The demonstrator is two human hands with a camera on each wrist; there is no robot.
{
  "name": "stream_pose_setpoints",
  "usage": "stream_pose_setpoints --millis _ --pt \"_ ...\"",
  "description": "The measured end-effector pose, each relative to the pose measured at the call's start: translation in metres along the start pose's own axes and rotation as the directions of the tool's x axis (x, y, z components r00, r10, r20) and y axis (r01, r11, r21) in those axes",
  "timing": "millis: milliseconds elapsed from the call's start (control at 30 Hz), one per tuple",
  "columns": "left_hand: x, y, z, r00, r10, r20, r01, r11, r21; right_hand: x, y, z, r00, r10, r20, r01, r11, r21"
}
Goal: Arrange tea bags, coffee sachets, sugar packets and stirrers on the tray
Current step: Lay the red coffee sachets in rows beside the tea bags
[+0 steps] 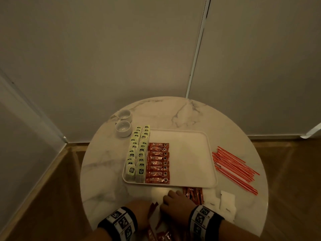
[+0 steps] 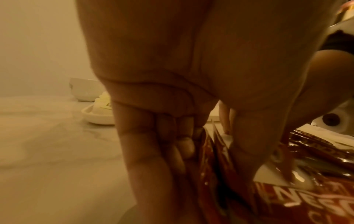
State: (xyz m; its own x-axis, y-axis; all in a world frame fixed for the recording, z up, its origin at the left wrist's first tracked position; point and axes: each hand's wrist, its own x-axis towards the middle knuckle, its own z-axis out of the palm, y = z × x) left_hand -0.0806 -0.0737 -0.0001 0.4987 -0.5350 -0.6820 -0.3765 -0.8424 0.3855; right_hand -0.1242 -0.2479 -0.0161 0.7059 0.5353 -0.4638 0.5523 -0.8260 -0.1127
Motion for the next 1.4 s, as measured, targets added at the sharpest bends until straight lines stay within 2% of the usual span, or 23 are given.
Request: stream_pose_setpoints --millis 167,233,300,367,433,500,567,600,667,767,867,933,1067,1100,1167,1200,1267,1333,1400 --pt "0.012 -0.013 -0.002 0.997 -0.067 0.049 0.069 0.996 -0.047 -0.001 0.003 -0.014 0.995 0.097 0.026 -0.099 0.993 0.071" --pt "0.008 -0.011 -0.01 0.995 -0.094 0.032 0.097 0.988 -0.122 -0.003 0.007 -0.024 0.989 0.145 -0.008 -0.142 0.975 0.174" --pt "0.007 -0.011 -0.016 0.997 -0.077 0.008 0.077 0.96 -0.268 -0.008 0.01 -0.035 0.974 0.212 -0.075 -0.174 0.922 0.346" --pt "0.002 -0.007 -0.024 0.998 -0.058 -0.033 0.038 0.904 -0.425 -0.012 0.016 -0.044 0.944 0.314 -0.105 -0.203 0.799 0.566" --pt "0.0 -0.003 -0.033 0.997 -0.038 -0.072 -0.006 0.847 -0.532 -0.014 0.022 -0.05 0.912 0.406 -0.066 -0.195 0.568 0.799" --pt "-0.001 0.0 -0.043 0.994 -0.042 -0.099 -0.037 0.732 -0.68 -0.013 0.025 -0.058 0.879 0.472 -0.062 -0.098 0.307 0.947" --pt "0.001 0.003 -0.053 0.987 -0.046 -0.152 -0.097 0.583 -0.807 -0.012 0.027 -0.068 0.841 0.534 -0.09 0.033 0.116 0.993" --pt "0.002 0.005 -0.059 0.98 -0.049 -0.193 -0.14 0.524 -0.84 -0.01 0.027 -0.074 0.827 0.553 -0.102 0.083 0.06 0.995" --pt "0.003 0.01 -0.071 0.952 -0.056 -0.302 -0.247 0.444 -0.861 -0.005 0.029 -0.082 0.805 0.581 -0.124 0.147 0.009 0.989" --pt "0.006 0.019 -0.092 0.884 -0.103 -0.456 -0.385 0.394 -0.835 0.005 0.03 -0.091 0.805 0.571 -0.159 0.201 -0.012 0.979" --pt "0.009 0.023 -0.107 0.836 -0.162 -0.525 -0.441 0.369 -0.818 0.014 0.031 -0.098 0.801 0.567 -0.193 0.231 0.004 0.973" --pt "0.013 0.022 -0.114 0.826 -0.207 -0.525 -0.459 0.296 -0.838 0.019 0.034 -0.103 0.776 0.603 -0.183 0.233 -0.004 0.973" --pt "0.02 0.015 -0.127 0.835 -0.244 -0.494 -0.467 0.161 -0.869 0.025 0.043 -0.111 0.719 0.684 -0.125 0.252 -0.088 0.964" --pt "0.021 0.013 -0.129 0.839 -0.248 -0.484 -0.469 0.124 -0.875 0.025 0.045 -0.113 0.704 0.699 -0.127 0.242 -0.067 0.968" --pt "0.023 0.012 -0.133 0.851 -0.236 -0.469 -0.458 0.103 -0.883 0.023 0.05 -0.117 0.673 0.723 -0.152 0.176 0.044 0.983" --pt "0.023 0.013 -0.133 0.857 -0.216 -0.468 -0.452 0.12 -0.884 0.023 0.053 -0.117 0.664 0.724 -0.186 0.125 0.138 0.982" --pt "0.025 0.015 -0.133 0.871 -0.177 -0.459 -0.436 0.153 -0.887 0.023 0.059 -0.117 0.688 0.685 -0.242 0.021 0.314 0.949" --pt "0.03 0.015 -0.132 0.882 -0.164 -0.441 -0.404 0.215 -0.889 0.025 0.062 -0.118 0.708 0.662 -0.247 0.003 0.346 0.938" --pt "0.037 0.016 -0.13 0.878 -0.177 -0.445 -0.381 0.305 -0.873 0.031 0.067 -0.117 0.725 0.628 -0.283 -0.032 0.442 0.897"
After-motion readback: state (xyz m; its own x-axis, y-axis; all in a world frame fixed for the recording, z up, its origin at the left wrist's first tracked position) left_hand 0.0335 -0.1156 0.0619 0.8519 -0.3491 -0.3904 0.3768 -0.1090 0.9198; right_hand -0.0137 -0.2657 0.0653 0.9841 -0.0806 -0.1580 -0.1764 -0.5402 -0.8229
